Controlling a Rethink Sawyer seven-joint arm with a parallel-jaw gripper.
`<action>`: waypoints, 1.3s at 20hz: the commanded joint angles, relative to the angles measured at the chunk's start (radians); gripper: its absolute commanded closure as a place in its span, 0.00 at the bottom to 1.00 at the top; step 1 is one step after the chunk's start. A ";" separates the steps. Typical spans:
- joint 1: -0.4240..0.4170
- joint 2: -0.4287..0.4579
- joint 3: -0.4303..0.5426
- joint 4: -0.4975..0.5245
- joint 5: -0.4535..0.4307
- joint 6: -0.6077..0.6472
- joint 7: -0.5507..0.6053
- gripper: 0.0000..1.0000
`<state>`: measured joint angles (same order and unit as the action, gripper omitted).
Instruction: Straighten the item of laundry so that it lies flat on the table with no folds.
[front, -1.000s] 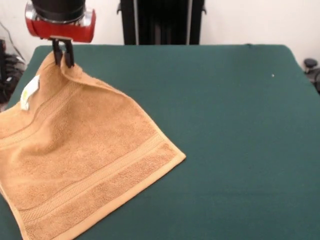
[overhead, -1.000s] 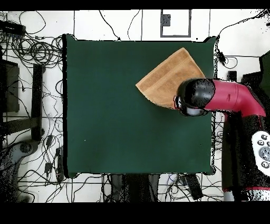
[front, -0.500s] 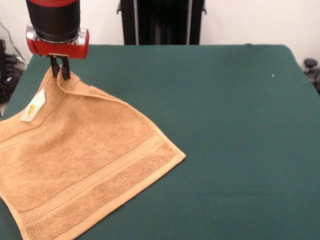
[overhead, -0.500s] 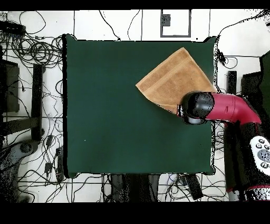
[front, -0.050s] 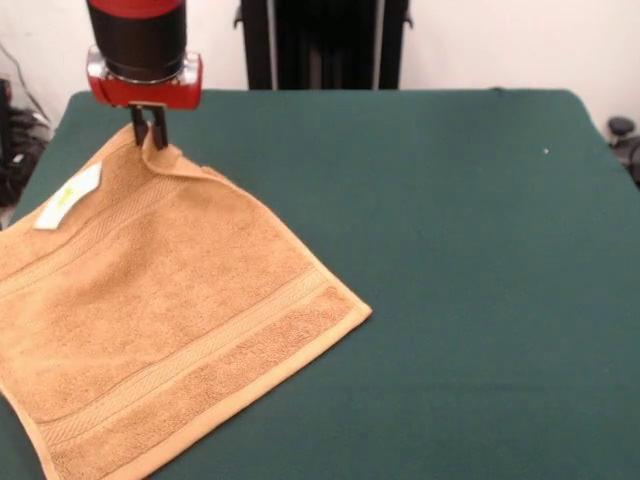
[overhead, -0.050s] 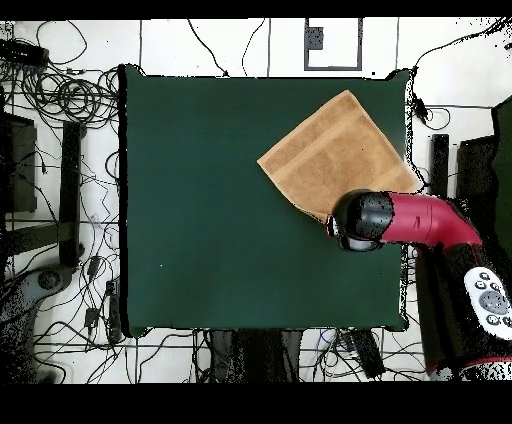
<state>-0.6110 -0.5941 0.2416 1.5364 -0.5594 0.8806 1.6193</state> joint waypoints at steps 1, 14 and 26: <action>-0.006 -0.020 0.058 0.229 -0.033 -0.126 -0.062 1.00; 0.017 -0.109 0.005 0.356 -0.082 -0.290 0.005 1.00; 0.081 -0.113 -0.041 0.407 -0.078 -0.371 0.116 1.00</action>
<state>-0.5930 -0.7353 0.2167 1.8128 -0.6032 0.5607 1.6193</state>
